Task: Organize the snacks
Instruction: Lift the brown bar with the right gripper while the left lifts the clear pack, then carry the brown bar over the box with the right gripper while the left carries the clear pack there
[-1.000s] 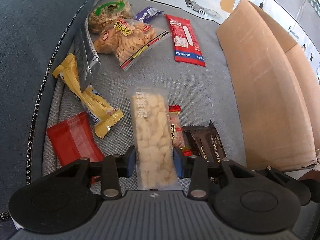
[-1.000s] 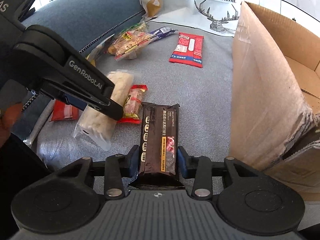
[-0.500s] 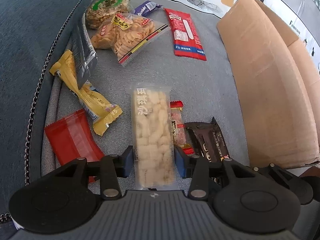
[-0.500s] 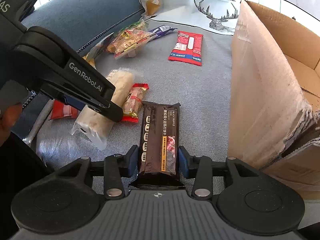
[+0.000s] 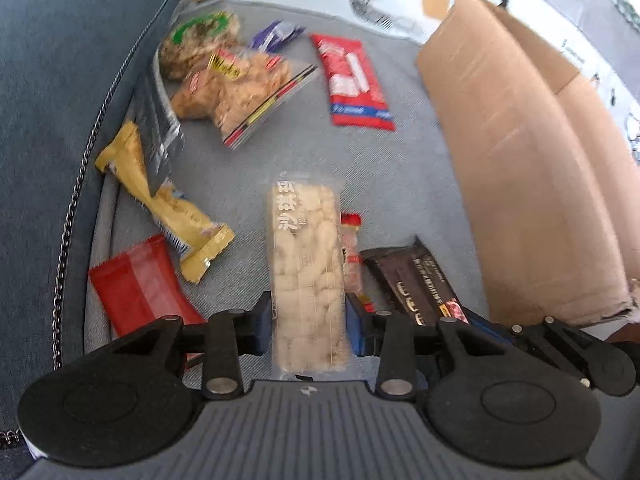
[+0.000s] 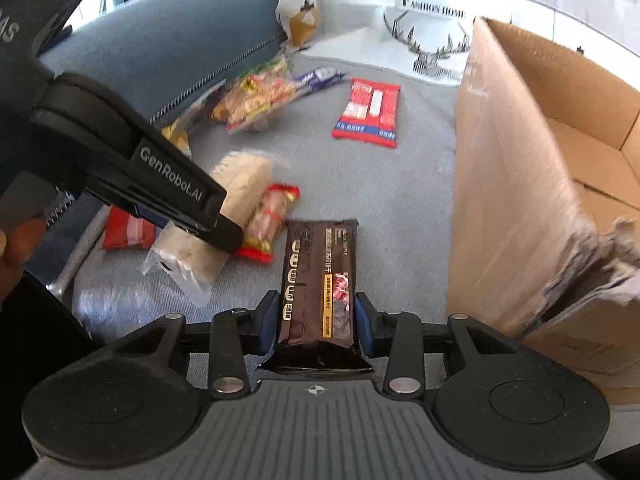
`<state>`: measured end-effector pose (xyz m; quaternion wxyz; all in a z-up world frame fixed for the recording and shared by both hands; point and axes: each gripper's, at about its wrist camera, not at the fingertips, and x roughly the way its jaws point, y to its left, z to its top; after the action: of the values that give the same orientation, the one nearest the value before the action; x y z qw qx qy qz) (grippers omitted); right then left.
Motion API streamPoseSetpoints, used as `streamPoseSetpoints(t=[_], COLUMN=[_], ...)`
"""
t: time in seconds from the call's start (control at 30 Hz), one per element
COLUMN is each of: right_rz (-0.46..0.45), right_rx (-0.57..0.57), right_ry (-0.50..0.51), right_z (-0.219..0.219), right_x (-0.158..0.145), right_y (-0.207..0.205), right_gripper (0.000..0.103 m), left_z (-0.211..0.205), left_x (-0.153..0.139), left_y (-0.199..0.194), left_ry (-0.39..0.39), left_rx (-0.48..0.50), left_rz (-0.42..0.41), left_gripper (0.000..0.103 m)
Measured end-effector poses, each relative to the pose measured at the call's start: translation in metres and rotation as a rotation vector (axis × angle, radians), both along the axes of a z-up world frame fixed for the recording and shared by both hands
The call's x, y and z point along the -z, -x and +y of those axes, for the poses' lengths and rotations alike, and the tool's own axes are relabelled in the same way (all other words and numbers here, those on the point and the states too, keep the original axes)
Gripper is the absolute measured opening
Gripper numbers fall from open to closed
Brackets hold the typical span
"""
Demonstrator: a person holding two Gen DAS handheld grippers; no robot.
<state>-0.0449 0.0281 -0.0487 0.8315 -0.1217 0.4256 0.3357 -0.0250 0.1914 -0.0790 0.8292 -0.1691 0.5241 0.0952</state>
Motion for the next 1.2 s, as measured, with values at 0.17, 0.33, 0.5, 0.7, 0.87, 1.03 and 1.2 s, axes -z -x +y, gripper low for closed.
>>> streamPoseSetpoints(t=[0.17,0.33,0.5,0.7,0.87,1.03,1.2], right_rz=[-0.042,-0.099,-0.149,-0.207,-0.27,-0.339,-0.417], right_rx=[0.001,-0.022,-0.034,-0.003,0.04,0.102,0.183], right_ry=[-0.044,-0.063,-0.055,-0.095,-0.16,-0.242,-0.309], right_z=[-0.006,-0.009,-0.01,-0.022,-0.041,-0.067,-0.109], right_x=[-0.013,-0.025,-0.032,-0.052,-0.076,-0.109,-0.137], right_y=[0.003,0.014,0.024,0.029,0.028,0.015,-0.005], right_gripper=[0.041,0.041,0.041,0.041,0.041,0.041,0.041], left_z=[-0.007,-0.011,-0.008,-0.003,0.002,0.002,-0.002], left_x=[-0.011,-0.02,-0.031,-0.045,-0.053,-0.059,-0.062], left_y=[0.009,0.018,0.031,0.047,0.058,0.064,0.067], left_ry=[-0.013,-0.034,-0.028,-0.015,0.003,0.015,0.012], left_rx=[0.024,0.025,0.0,-0.031,-0.056,-0.05,-0.038], left_rz=[-0.064,-0.121,-0.188,-0.294,-0.359,-0.401,-0.429], left_gripper=[0.04,0.039,0.039,0.039,0.039,0.039,0.039])
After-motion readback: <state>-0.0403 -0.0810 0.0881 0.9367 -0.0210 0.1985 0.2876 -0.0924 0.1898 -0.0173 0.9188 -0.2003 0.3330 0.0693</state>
